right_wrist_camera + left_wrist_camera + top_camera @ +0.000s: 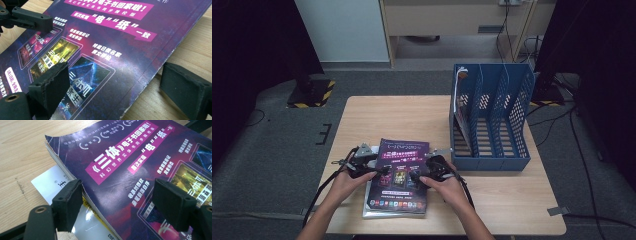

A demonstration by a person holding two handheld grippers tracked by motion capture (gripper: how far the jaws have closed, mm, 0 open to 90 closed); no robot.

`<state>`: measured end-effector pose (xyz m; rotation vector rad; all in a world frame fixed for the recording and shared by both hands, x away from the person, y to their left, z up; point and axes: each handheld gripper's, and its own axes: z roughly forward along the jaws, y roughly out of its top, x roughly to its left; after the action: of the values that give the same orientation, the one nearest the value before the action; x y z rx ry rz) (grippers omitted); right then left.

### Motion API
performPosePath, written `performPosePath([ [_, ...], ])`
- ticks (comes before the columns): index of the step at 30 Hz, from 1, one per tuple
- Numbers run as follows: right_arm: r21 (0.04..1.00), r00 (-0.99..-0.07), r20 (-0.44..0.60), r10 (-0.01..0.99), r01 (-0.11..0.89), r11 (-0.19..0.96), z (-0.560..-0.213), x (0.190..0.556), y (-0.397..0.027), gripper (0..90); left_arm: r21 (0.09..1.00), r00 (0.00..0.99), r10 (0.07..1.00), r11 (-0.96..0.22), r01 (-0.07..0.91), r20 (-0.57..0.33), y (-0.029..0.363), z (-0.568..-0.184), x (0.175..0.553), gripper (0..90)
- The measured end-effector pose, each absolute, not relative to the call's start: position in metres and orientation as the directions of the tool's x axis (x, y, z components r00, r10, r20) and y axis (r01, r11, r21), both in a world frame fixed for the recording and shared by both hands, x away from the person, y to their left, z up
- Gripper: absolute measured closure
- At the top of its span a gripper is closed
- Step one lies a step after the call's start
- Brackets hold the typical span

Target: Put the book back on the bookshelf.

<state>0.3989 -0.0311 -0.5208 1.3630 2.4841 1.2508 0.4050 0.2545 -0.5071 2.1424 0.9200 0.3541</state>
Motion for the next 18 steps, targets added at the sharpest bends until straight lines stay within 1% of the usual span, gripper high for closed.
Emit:
performPosePath([
  [2, 0.667, -0.612, 0.318, 0.724, 0.688, 0.288, -0.521, 0.399, -0.031, 10.0, 0.740, 0.701, 0.711, -0.450, 0.500, -0.041, 0.254, -0.507, 0.405, 24.1],
  [7, 0.657, -0.594, 0.339, 0.729, 0.704, 0.268, -0.518, 0.399, -0.034, 15.5, 0.740, 0.701, 0.712, -0.450, 0.501, -0.042, 0.254, -0.507, 0.405, 24.1],
  [18, 0.677, -0.615, 0.320, 0.720, 0.680, 0.281, -0.501, 0.398, -0.033, 16.7, 0.737, 0.701, 0.712, -0.452, 0.503, -0.042, 0.254, -0.507, 0.405, 24.2],
])
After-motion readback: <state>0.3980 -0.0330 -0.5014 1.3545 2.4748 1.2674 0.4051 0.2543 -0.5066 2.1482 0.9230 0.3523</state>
